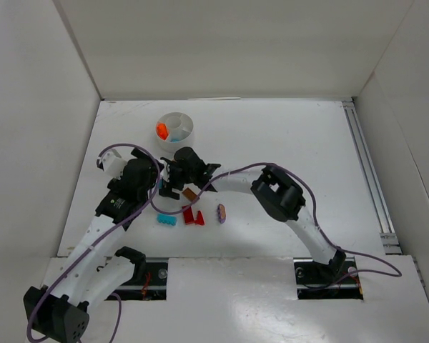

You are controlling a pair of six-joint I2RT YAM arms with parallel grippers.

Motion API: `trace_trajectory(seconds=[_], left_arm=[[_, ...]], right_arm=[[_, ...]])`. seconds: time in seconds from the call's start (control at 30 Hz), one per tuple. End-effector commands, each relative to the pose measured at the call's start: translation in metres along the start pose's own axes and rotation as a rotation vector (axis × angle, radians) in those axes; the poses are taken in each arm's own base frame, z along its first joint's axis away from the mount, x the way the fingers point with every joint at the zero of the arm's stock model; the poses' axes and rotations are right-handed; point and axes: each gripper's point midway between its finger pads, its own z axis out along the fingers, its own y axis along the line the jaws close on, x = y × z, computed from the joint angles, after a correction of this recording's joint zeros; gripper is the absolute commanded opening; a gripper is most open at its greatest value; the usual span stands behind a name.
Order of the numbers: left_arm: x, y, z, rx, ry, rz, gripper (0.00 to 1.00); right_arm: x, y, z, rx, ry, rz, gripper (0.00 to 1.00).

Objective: Sort the legos into containers by color

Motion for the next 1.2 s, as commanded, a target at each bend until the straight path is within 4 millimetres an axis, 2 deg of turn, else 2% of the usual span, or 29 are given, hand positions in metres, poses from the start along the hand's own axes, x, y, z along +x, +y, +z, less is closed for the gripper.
trace_trajectory(seconds=[0.0,0.03,0.07,0.1,0.2,0.3,0.33,0.43,0.47,0.5,0.57,0.63,0.7,0.87,0.9,1.0,1.1,1.13,1.17], left_arm=[[-0.001,0.002,0.001,-0.005,-0.013,0.006,1.0],[-0.001,0.004,0.003,-0.018,-0.018,0.012,1.0],[-0.001,0.004,0.003,-0.018,-0.018,0.012,1.0],[-0.001,0.004,0.003,-0.018,-0.018,0.012,1.0],[-0.001,0.004,0.003,-0.018,-0.018,0.012,1.0],[-0.001,0.005,0.003,-0.018,-0.018,0.022,1.0],[-0.002,0.006,0.004,-0.022,-0.026,0.022,1.0],[-0.003,0.003,0.004,-0.022,-0.026,0.022,1.0],[-0.003,0.003,0.004,-0.022,-0.026,0.022,1.0],[-0.003,0.003,0.004,-0.022,-0.026,0.022,1.0],[-0.003,0.003,0.004,-0.022,-0.026,0.022,1.0],[-0.003,0.003,0.004,-0.022,-0.026,0.022,1.0],[-0.003,0.003,0.004,-0.022,-0.026,0.022,1.0],[-0.003,0.003,0.004,-0.022,-0.026,0.022,1.0],[-0.003,0.003,0.004,-0.022,-0.026,0.022,1.0],[-0.005,0.004,0.004,-0.027,-0.036,0.022,1.0],[-0.005,0.004,0.004,-0.027,-0.036,0.022,1.0],[-0.005,0.004,0.004,-0.027,-0.036,0.022,1.0],[-0.005,0.004,0.004,-0.027,-0.036,0.022,1.0]], right_arm=[[-0.018,-0.009,0.004,0.031,-0.035,0.004,0.9],[-0.013,-0.008,0.007,0.027,-0.027,0.008,0.88],[-0.018,-0.008,0.007,0.02,-0.042,0.004,0.87],[-0.014,-0.004,0.009,0.004,-0.039,0.008,0.87],[-0.018,-0.003,0.012,-0.012,-0.057,0.003,0.81],[-0.026,0.0,0.012,-0.043,-0.085,-0.002,0.81],[-0.022,0.004,0.015,-0.056,-0.082,0.001,0.81],[-0.027,0.002,0.015,-0.06,-0.095,-0.014,0.81],[-0.022,0.004,0.017,-0.063,-0.089,-0.021,0.81],[-0.027,0.004,0.017,-0.071,-0.102,-0.025,0.8],[-0.021,0.006,0.019,-0.076,-0.094,-0.021,0.71],[-0.027,0.003,0.019,-0.071,-0.103,-0.026,0.62],[-0.027,0.003,0.019,-0.071,-0.103,-0.026,0.6],[-0.027,0.002,0.019,-0.07,-0.104,-0.035,0.42],[-0.034,0.002,0.016,-0.074,-0.118,-0.041,0.34],[-0.046,0.004,0.005,-0.082,-0.133,-0.047,0.24],[-0.059,-0.009,-0.014,-0.051,-0.152,-0.053,0.18],[-0.068,-0.008,-0.018,-0.059,-0.184,-0.055,0.16],[-0.065,-0.022,-0.028,-0.04,-0.19,-0.05,0.15]])
